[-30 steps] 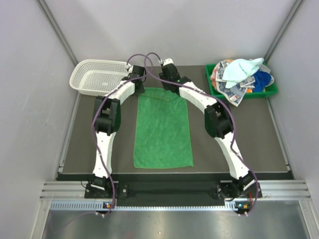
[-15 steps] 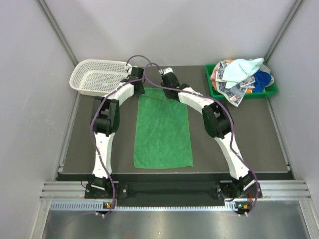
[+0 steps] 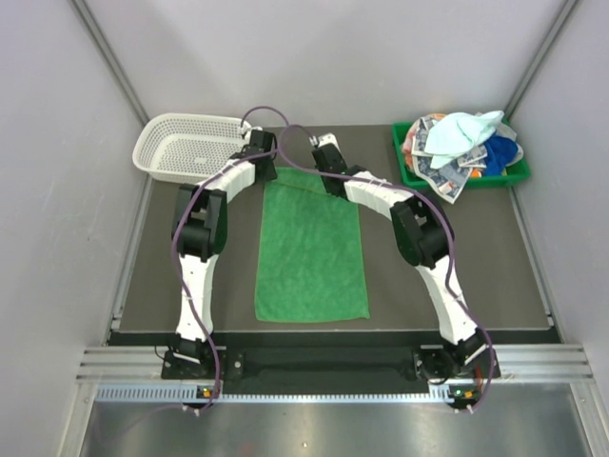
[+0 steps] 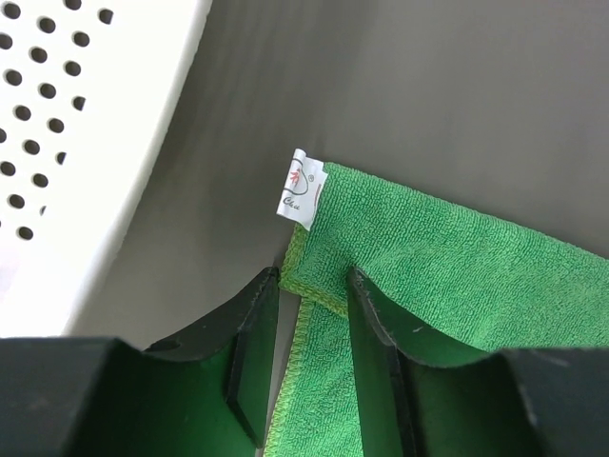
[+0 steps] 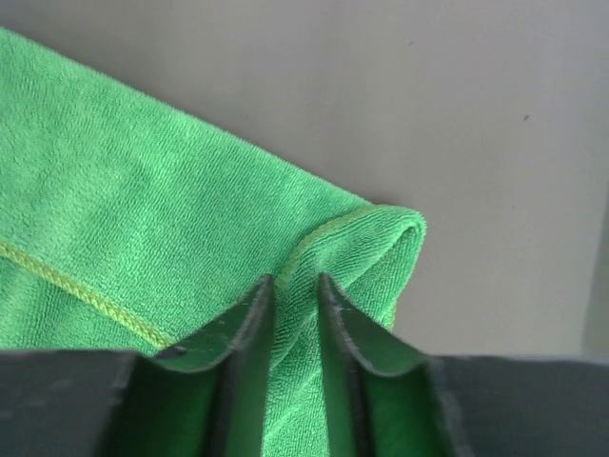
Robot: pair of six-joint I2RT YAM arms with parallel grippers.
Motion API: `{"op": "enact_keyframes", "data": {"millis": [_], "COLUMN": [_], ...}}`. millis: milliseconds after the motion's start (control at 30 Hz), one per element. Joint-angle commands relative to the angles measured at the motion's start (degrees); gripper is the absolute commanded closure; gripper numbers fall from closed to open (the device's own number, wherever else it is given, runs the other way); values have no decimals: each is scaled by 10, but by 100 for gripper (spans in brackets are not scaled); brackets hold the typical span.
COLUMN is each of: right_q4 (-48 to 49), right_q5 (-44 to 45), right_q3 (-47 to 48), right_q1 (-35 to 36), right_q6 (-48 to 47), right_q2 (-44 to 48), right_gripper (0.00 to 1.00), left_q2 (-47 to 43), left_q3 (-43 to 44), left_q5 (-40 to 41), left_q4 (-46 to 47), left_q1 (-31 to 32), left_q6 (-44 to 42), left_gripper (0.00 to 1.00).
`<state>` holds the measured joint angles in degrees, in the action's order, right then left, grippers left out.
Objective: Fold and stack the towels
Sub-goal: Flatten out the crumpled towel
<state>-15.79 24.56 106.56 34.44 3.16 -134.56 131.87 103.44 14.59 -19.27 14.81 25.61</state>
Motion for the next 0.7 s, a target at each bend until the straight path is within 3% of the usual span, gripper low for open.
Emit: {"op": "enact_keyframes", "data": {"millis": [0, 133, 300, 400, 533, 600, 667], "right_q4": [37, 46, 42, 50, 54, 52, 38], "right_q5": [20, 15, -7, -15, -12, -3, 1], "right_q3": [-6, -22, -31, -41, -43, -38, -20], "right_q1": [0, -2, -9, -9, -2, 5, 10], "right_q6": [20, 35, 50, 57, 53, 45, 38], "right_q2": [54, 74, 83, 93, 102, 98, 83], "right_gripper": [76, 86, 91, 83, 58, 51, 50], "left_q2": [-40, -40, -38, -40, -40, -39, -38], "left_q3": [0, 5, 12, 12, 11, 12, 12], "left_q5": [3, 4, 4, 1, 0, -2, -2], "left_q4": [29, 28, 28, 31, 32, 32, 32], "left_q1": [-2, -2, -2, -2, -2, -2, -2], "left_q6": [5, 2, -1, -4, -4, -4, -4], "left_gripper": [60, 61, 61, 62, 62, 62, 62]}}
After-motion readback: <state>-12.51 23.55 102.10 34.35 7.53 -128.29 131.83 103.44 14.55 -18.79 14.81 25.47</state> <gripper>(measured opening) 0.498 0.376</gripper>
